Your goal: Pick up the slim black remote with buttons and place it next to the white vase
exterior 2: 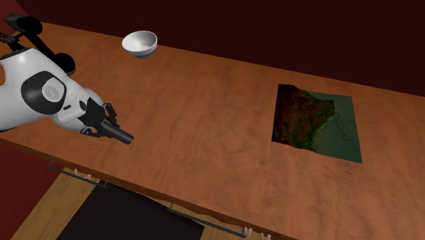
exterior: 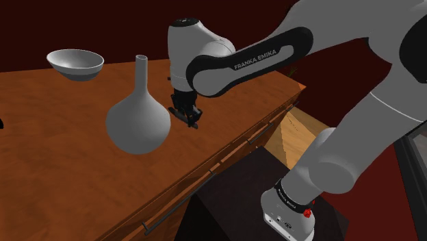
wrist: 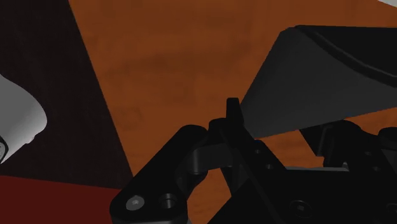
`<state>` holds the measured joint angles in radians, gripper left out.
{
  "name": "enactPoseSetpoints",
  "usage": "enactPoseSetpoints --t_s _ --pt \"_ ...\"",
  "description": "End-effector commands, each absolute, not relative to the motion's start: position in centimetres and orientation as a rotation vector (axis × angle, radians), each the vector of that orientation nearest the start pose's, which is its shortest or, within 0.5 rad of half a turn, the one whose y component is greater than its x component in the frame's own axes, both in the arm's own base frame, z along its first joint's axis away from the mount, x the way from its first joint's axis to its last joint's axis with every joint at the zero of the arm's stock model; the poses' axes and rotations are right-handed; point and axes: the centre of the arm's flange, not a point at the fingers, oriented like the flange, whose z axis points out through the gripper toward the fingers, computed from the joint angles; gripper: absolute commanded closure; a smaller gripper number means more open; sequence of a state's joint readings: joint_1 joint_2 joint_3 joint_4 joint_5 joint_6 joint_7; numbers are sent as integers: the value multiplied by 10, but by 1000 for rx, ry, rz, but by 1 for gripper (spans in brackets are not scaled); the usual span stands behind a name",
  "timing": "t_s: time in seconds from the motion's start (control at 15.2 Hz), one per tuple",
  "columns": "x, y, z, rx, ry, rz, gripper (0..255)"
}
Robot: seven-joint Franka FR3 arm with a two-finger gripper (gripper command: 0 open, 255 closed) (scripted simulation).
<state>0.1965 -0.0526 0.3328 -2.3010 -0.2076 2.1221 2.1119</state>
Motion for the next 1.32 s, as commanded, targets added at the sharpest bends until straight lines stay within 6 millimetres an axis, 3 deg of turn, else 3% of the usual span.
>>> enactPoseSetpoints --t_s 0.0,0.33,0.79,0.86,1.12,1.25 --pt "428 239 347 -2461 2210 -244 255" --pt "428 239 321 -2461 2210 -244 255" --pt "428 239 321 -2461 2210 -244 255" --pt "428 240 321 -2462 2210 -243 0" --pt "427 242 319 -2462 2210 -243 0" --pt "428 242 334 -2461 2210 -244 0"
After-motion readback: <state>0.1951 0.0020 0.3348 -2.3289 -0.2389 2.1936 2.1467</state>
